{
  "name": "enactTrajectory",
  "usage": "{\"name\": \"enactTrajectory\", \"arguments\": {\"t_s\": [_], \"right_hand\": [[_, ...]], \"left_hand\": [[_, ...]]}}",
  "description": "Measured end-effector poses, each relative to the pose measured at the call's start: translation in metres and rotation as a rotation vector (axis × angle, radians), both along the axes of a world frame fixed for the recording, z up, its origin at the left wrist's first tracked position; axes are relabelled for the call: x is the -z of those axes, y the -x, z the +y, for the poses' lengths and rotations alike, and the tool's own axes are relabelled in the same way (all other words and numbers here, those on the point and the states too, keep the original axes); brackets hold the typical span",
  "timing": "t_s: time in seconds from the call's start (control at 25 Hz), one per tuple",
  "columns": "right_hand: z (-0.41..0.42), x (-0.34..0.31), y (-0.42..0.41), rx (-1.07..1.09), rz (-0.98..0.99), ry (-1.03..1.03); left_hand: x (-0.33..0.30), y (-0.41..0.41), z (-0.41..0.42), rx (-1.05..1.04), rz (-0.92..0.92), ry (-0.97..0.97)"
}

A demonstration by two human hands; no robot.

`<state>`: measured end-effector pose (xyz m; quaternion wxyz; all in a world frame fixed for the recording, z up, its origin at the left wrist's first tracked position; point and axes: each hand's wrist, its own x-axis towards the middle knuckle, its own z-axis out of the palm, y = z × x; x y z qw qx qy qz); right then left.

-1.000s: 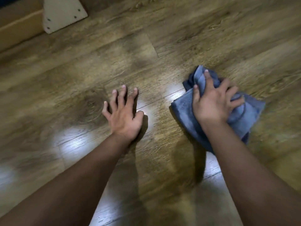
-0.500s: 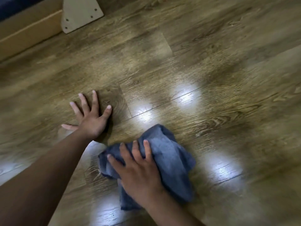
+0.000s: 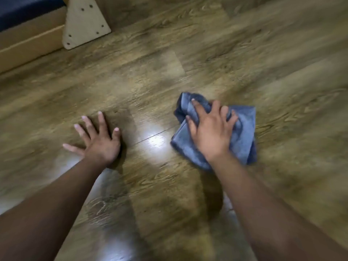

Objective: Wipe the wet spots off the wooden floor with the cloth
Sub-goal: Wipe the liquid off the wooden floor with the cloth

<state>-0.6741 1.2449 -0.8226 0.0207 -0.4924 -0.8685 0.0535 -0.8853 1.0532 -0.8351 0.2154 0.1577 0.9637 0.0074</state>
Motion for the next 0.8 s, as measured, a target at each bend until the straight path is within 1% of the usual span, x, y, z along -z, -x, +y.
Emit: {"name": "enactTrajectory", "arguments": {"t_s": [0.04, 0.08, 0.16, 0.2, 0.24, 0.32, 0.44, 0.52, 0.6, 0.68, 0.76, 0.8], "right_hand": [[-0.024, -0.002, -0.018, -0.014, 0.016, -0.004], [-0.049, -0.001, -0.04, -0.039, 0.041, 0.002], [-0.076, 0.003, -0.084, -0.101, 0.084, 0.008], [-0.074, 0.007, -0.102, -0.105, 0.098, 0.015], [-0.064, 0.009, -0.117, -0.077, 0.113, 0.021], [-0.026, 0.01, -0.15, 0.034, 0.102, -0.005], [0.048, 0.008, -0.199, 0.184, 0.046, -0.065], [0.098, 0.008, -0.234, 0.261, 0.018, -0.077], [0.142, 0.008, -0.262, 0.31, 0.009, -0.082], [0.185, 0.01, -0.285, 0.332, 0.01, -0.1], [0.223, 0.014, -0.302, 0.334, 0.02, -0.111], [0.244, 0.017, -0.309, 0.342, 0.023, -0.115]], "left_hand": [[-0.002, -0.012, 0.017, -0.001, 0.053, -0.108], [-0.003, -0.031, 0.038, 0.03, 0.064, -0.274], [-0.009, -0.086, 0.091, 0.195, -0.028, -0.625], [-0.012, -0.115, 0.117, 0.293, -0.085, -0.752], [-0.015, -0.144, 0.14, 0.375, -0.135, -0.842], [-0.021, -0.202, 0.184, 0.482, -0.235, -0.952], [-0.021, -0.27, 0.232, 0.507, -0.357, -1.065], [-0.016, -0.307, 0.258, 0.527, -0.368, -1.055], [-0.01, -0.334, 0.282, 0.619, -0.281, -0.957], [0.0, -0.354, 0.31, 0.718, -0.135, -0.765], [0.013, -0.36, 0.328, 0.814, 0.048, -0.557], [0.019, -0.361, 0.333, 0.843, 0.118, -0.489]]}}
